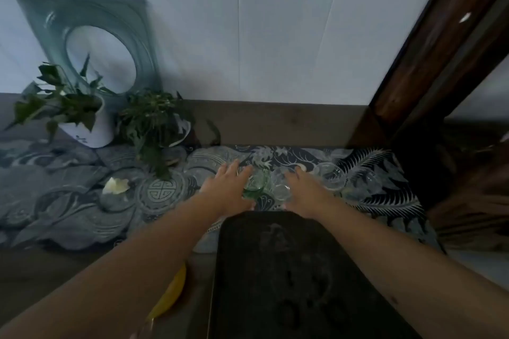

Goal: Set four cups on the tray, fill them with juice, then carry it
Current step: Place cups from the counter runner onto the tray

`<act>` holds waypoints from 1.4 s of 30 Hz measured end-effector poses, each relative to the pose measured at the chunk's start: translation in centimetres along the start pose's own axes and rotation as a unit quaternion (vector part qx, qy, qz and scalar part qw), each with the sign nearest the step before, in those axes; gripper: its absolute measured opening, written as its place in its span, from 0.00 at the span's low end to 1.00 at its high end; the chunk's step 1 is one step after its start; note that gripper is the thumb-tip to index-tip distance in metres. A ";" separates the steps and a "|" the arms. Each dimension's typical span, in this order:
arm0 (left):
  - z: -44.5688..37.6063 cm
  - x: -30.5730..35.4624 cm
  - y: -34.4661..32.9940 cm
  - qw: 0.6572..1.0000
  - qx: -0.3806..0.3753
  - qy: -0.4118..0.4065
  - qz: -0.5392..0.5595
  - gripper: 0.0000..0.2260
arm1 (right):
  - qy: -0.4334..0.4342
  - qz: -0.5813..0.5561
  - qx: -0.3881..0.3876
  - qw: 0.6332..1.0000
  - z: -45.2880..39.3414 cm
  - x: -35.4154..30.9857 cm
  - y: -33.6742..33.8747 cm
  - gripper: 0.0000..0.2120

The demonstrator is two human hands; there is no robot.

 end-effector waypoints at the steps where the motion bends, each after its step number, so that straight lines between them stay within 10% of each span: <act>1: -1.0 0.0 -0.3 1.000 -0.005 -0.002 0.006 0.42 | -0.004 -0.008 -0.006 1.000 -1.1 0.2 -0.2 0.43; 18: -10.8 0.6 -4.1 0.993 -0.098 0.023 0.058 0.46 | -0.008 -0.053 -0.067 0.996 -10.8 1.5 -2.6 0.41; 31: -10.1 1.3 -2.9 0.997 -0.042 0.031 0.055 0.38 | -0.004 -0.053 -0.011 0.999 -9.1 0.6 -0.7 0.29; 42: -4.0 4.1 -0.2 0.999 0.005 -0.034 0.031 0.38 | 0.019 -0.038 0.024 0.999 -1.3 0.6 1.3 0.41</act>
Point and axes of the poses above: each hand's wrist, its own z-axis away from the middle knuckle, its own y-axis out of the back of the hand, x = y × z, the point moved 7 cm from there along -z, towards the middle knuckle, and after that the axes turned 3 degrees about -x, right-handed, at the moved point
